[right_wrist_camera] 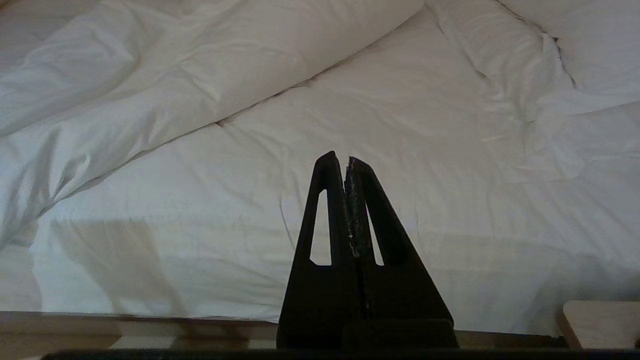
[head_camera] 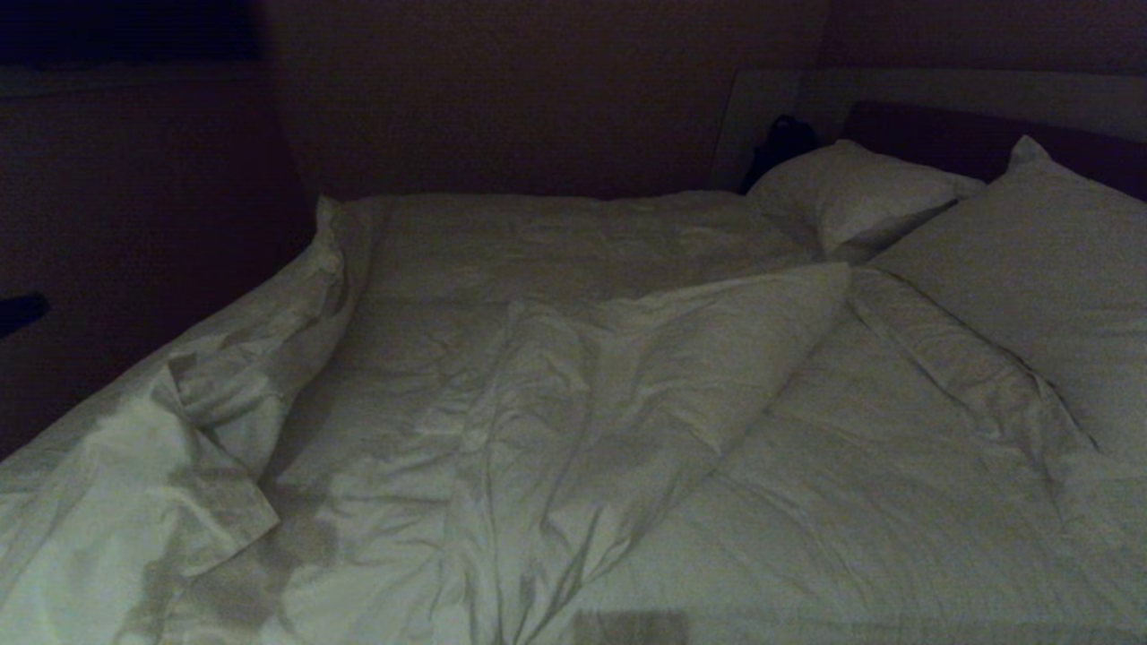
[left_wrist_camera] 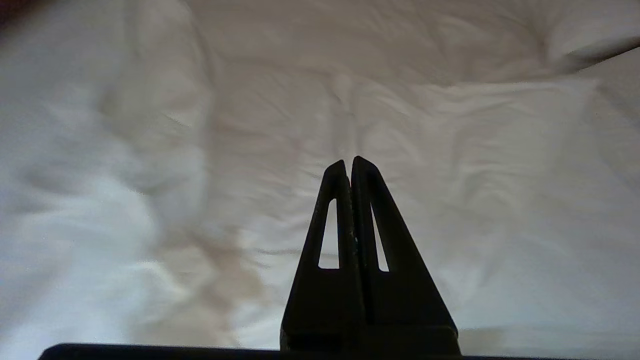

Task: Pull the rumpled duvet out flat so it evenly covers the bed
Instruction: Flatten the corners of the folded blanket

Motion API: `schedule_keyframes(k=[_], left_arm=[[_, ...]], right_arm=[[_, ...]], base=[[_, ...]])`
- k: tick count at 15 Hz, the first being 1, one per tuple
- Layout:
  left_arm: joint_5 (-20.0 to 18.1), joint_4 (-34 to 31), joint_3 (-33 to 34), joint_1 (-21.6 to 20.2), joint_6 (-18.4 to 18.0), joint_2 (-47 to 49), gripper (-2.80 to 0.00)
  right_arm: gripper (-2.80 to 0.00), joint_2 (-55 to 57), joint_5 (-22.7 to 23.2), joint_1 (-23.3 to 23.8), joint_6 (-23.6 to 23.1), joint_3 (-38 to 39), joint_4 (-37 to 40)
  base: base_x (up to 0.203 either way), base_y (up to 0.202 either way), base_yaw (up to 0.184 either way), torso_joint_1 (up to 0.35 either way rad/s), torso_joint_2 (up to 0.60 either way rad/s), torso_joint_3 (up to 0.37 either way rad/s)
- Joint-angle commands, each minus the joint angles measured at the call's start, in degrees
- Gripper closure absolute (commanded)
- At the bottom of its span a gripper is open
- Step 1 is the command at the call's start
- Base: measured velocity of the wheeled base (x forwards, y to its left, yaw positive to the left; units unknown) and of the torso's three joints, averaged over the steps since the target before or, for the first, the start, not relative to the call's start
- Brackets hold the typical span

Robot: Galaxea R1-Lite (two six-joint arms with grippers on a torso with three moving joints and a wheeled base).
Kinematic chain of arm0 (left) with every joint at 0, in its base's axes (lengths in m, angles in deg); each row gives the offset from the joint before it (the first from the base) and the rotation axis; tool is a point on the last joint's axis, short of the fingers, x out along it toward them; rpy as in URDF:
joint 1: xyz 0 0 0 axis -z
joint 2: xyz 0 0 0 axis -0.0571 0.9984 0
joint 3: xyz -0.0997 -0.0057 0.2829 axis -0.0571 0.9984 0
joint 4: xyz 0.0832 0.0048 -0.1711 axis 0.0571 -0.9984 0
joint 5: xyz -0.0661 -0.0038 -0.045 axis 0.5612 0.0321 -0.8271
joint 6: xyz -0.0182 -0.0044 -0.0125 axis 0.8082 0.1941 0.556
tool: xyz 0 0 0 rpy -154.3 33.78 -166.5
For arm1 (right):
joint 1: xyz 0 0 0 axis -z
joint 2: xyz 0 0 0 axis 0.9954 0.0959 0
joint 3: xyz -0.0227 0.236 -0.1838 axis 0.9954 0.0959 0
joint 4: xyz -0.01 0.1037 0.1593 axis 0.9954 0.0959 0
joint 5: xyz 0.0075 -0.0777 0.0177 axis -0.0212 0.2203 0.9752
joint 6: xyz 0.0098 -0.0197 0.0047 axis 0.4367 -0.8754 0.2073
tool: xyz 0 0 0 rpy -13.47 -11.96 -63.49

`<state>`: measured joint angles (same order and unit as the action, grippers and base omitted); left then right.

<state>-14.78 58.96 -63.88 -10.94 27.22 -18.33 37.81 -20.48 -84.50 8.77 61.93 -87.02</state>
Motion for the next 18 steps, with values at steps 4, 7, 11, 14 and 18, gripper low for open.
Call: schedule_keyframes(k=[4, 7, 11, 14, 18], left_arm=[[13.9, 0.0, 6.7, -0.1, -9.1, -13.5, 0.0], [18.3, -1.4, 8.6, 0.1, -12.1, -17.1, 0.0], [26.9, -2.0, 10.5, 8.4, -15.1, -21.3, 0.0], [30.9, -2.2, 12.6, 11.0, -16.4, -24.8, 0.0], [31.3, -3.2, 19.8, 11.3, -17.2, -35.1, 0.0]], right_arm=[[0.0, 0.1, 0.0, 0.0, 0.0, 0.0, 0.0], [0.0, 0.1, 0.0, 0.0, 0.0, 0.0, 0.0], [0.0, 0.1, 0.0, 0.0, 0.0, 0.0, 0.0], [0.0, 0.1, 0.0, 0.0, 0.0, 0.0, 0.0], [0.0, 0.1, 0.0, -0.1, 0.0, 0.0, 0.0]], base=[[0.0, 0.0, 0.0, 0.0, 0.0, 0.0], [0.0, 0.0, 0.0, 0.0, 0.0, 0.0], [0.0, 0.0, 0.0, 0.0, 0.0, 0.0], [0.0, 0.0, 0.0, 0.0, 0.0, 0.0], [0.0, 0.0, 0.0, 0.0, 0.0, 0.0]])
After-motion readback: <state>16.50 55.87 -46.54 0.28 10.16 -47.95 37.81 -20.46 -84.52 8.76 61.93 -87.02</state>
